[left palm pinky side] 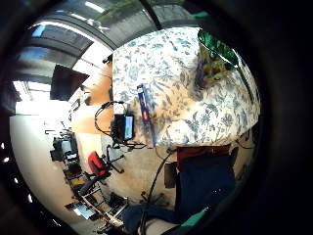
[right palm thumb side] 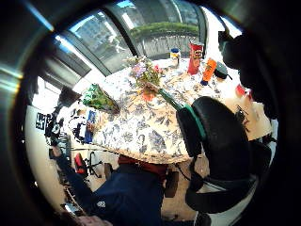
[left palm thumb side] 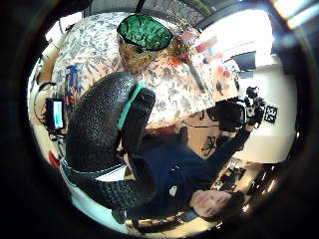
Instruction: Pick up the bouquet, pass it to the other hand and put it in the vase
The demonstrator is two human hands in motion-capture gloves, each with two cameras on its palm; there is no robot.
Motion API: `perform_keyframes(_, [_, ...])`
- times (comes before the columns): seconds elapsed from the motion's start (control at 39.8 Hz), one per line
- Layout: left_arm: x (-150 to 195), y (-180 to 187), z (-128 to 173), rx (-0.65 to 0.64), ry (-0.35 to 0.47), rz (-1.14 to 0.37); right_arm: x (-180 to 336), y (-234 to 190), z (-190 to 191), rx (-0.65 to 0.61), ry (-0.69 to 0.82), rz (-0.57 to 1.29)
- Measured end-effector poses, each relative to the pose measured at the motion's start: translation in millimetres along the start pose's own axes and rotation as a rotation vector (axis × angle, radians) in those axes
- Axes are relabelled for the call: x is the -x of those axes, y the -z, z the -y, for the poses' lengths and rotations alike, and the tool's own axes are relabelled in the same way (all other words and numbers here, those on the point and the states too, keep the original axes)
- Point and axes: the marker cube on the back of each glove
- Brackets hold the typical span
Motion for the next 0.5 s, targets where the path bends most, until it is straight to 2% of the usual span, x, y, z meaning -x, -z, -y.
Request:
perform_keyframes(0.13, [-4,-10,-2,0.064,-0.014,-0.027,2,-4,9,-0.002,-0.007,0.023])
perform_keyframes(0.35, [-18,-3,-11,0.028,-0.046,-0.030,29,6,18,0.019,0.031,0.074])
perform_keyframes(0.5, [-35,1,-23,-0.005,-0.097,-0.048,44,7,32,0.027,0.015,0.206])
